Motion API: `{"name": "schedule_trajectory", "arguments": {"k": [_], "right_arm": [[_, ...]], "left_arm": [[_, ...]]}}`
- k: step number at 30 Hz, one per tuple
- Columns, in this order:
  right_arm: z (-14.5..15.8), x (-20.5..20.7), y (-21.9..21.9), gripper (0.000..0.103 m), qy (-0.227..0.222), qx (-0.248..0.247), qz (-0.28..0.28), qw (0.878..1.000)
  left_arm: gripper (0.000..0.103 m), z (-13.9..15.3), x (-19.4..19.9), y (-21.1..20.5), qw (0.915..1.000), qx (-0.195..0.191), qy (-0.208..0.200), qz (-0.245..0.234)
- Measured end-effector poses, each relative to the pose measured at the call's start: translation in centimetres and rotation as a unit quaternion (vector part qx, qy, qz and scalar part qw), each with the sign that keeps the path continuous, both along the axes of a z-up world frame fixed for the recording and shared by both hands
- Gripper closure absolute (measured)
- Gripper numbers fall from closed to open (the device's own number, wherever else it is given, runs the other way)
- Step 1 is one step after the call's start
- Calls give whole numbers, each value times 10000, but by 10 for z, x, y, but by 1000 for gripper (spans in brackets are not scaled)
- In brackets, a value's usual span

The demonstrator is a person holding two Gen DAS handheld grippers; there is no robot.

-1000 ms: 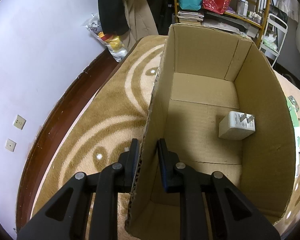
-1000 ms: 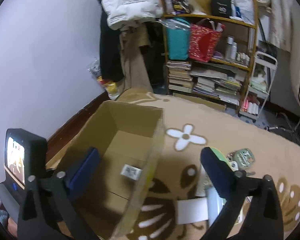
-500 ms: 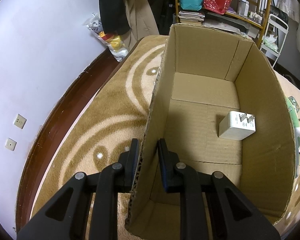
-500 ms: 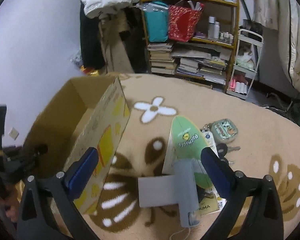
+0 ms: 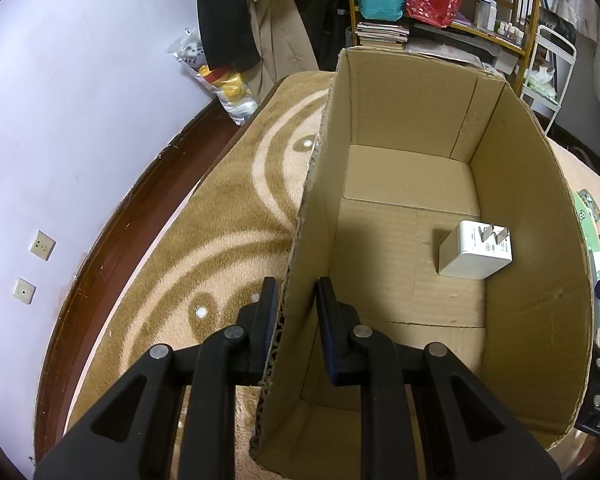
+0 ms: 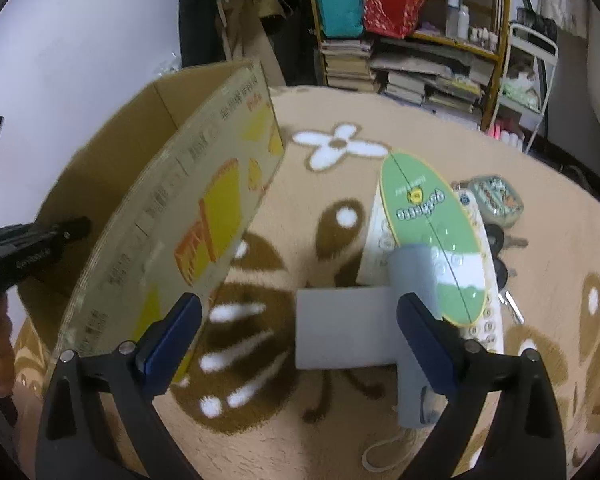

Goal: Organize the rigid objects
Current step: 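Return the right gripper to the items and grasp the white rectangular charger, then carry the white charger over the box and release it inside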

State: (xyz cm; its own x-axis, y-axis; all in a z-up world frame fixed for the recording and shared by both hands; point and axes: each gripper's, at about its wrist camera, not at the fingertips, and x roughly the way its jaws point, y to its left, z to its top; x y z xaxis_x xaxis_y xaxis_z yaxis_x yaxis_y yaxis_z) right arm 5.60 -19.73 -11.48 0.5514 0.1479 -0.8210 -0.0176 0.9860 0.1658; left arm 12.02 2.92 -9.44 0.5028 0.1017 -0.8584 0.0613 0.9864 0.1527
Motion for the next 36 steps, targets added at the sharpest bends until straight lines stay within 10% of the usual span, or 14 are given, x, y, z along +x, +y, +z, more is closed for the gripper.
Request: {"name": "schedule_trajectory", "arguments": {"k": [22, 26, 36], "right_arm": [[-32, 20, -2, 9, 487, -413, -228, 9977], [-40, 20, -9, 34, 638, -333, -389, 9967], [-29, 17, -10, 35, 504, -453, -328, 9972]], "left_arm": [[83, 0, -1, -4, 9999, 116, -18, -57], [83, 0, -1, -5, 9999, 108, -13, -45], [83, 0, 0, -5, 9999, 110, -9, -67]]}}
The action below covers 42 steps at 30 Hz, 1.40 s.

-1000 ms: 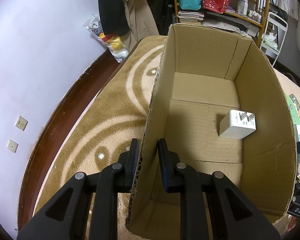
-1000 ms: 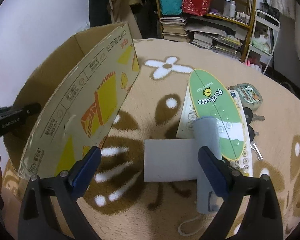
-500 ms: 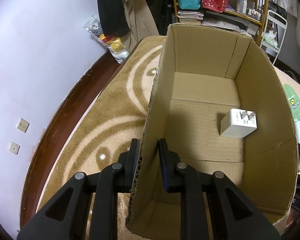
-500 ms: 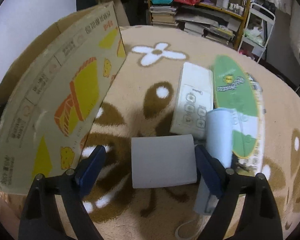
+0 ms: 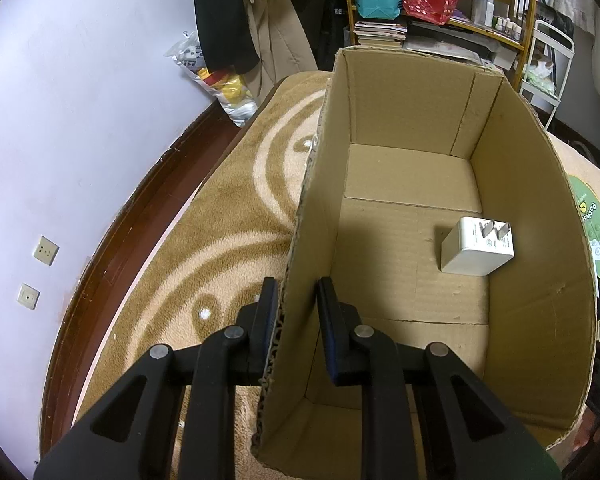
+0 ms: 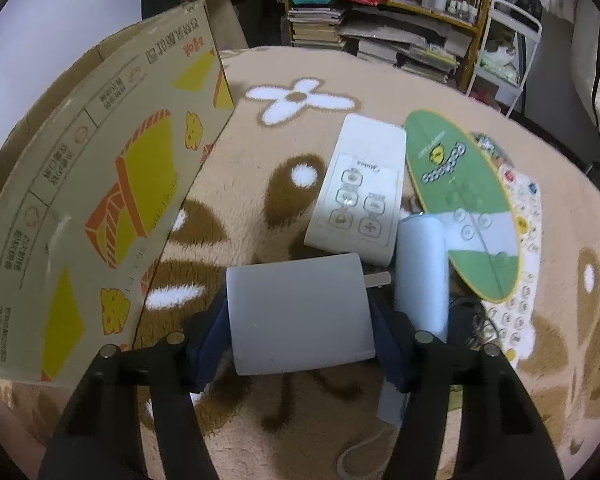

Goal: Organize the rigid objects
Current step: 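Carry the white charger over the box and release it inside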

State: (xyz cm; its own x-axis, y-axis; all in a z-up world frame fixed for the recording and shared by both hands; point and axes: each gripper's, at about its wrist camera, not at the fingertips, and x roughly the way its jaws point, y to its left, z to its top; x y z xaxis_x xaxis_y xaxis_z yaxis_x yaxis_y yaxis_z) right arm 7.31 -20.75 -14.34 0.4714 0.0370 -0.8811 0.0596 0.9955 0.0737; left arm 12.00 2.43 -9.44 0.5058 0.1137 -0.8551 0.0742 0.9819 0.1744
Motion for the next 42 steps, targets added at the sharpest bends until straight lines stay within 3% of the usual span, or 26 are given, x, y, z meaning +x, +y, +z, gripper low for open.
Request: {"name": "schedule_trajectory", "arguments": {"k": [13, 24, 42], "right_arm": [[48, 1, 14, 35, -846, 116, -25, 9963], [113, -2, 34, 35, -1807, -18, 149, 9834], [125, 7, 75, 35, -2055, 62, 700, 9761]], "left_arm": [[83, -2, 0, 2, 10000, 30, -4, 2], [83, -2, -1, 2, 10000, 34, 1, 11], [83, -2, -1, 2, 10000, 12, 5, 16]]}}
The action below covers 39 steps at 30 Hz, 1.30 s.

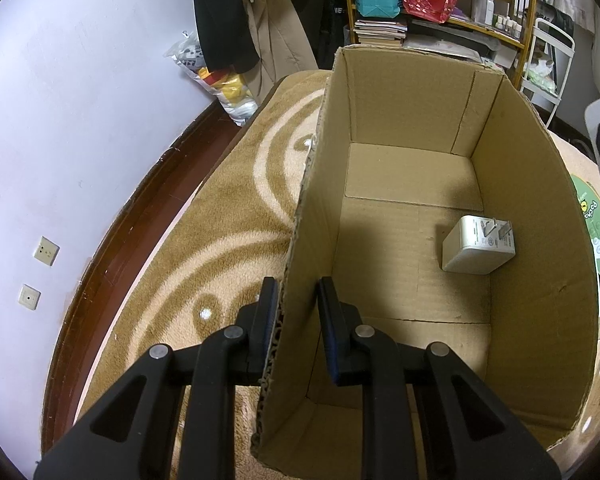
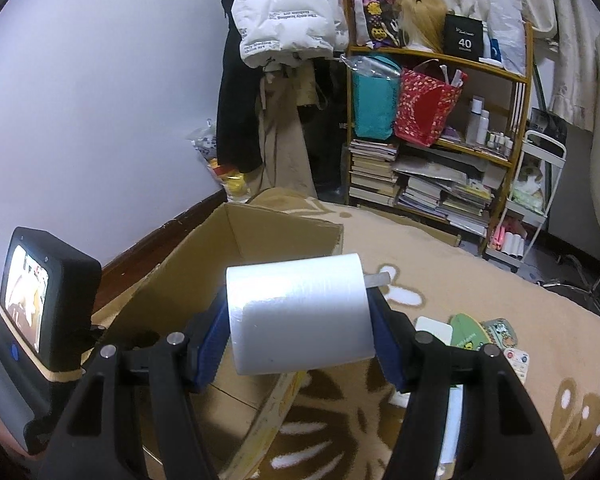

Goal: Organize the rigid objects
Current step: 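Carry the white charger over the box and release it inside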

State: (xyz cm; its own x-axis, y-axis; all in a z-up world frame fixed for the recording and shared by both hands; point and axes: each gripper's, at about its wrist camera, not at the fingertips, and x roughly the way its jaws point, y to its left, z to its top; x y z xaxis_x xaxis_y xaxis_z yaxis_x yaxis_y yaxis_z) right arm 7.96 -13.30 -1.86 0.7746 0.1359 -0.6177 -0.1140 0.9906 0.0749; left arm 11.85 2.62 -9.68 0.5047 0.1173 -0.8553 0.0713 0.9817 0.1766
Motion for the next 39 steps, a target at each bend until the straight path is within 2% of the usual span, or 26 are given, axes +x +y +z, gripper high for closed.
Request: {"name": "schedule_trajectory", "arguments": {"k": [18, 39], "right_arm": [[-14, -1, 23, 35, 109, 56, 463, 9989], [-20, -1, 27, 35, 112, 137, 538, 9984]], "left_arm": [[83, 1, 3, 4, 10000, -61, 39, 16], [83, 3, 2, 7, 9999, -130, 78, 11]]}}
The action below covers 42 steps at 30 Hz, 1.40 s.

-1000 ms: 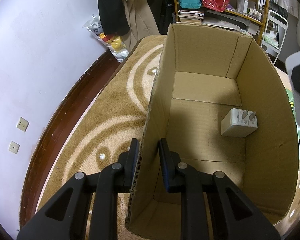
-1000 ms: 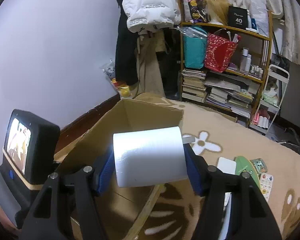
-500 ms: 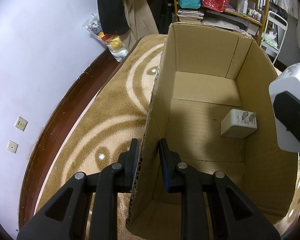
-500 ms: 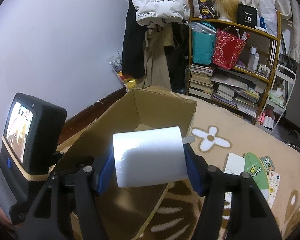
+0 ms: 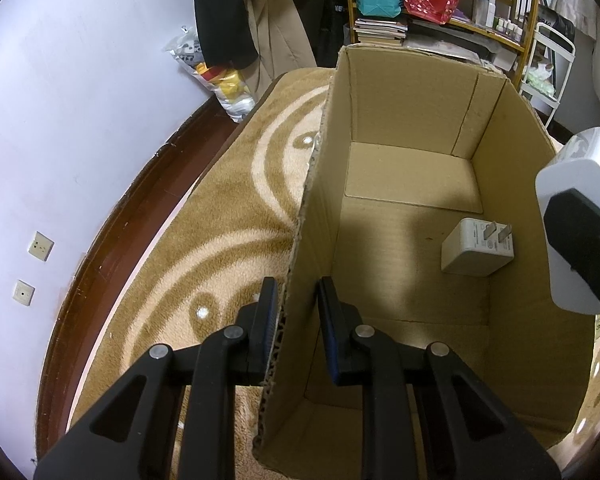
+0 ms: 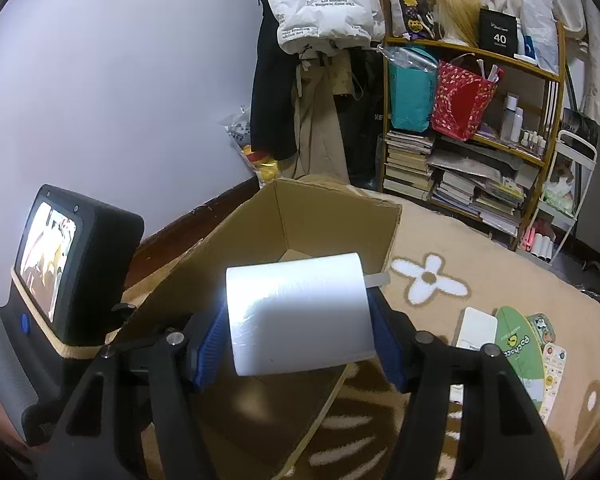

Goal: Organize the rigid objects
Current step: 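Carry the white charger over the box and release it inside, then move the right gripper back and grasp the white remote control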

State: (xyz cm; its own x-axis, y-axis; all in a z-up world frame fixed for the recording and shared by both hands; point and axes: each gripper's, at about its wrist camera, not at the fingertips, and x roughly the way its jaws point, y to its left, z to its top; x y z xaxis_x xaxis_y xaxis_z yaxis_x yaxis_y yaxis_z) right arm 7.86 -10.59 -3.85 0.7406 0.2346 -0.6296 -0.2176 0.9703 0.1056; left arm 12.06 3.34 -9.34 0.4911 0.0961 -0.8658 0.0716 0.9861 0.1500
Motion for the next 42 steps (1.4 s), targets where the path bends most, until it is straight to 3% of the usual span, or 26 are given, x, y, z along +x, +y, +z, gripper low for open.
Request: {"name": "schedule_trajectory", "arguments": {"k": [12, 14, 22, 38, 42], "right_arm": [[1, 0, -1, 33, 27, -12, -85, 10000], [3, 0, -6, 22, 58, 70, -127, 9999], [13, 0, -36, 0, -33, -87, -606, 9981], [-17, 27, -93, 0, 353, -244, -1438, 9887], [-26, 37, -110, 0, 481, -41, -1530, 9870]], "left_arm": [[82, -1, 2, 2, 10000, -7, 37, -7], [82, -2, 3, 2, 10000, -27, 90, 2], [83, -1, 6, 6, 9999, 2, 108, 64], [83, -2, 4, -1, 9999, 97, 52, 24], [82, -2, 4, -2, 9999, 124, 55, 19]]}}
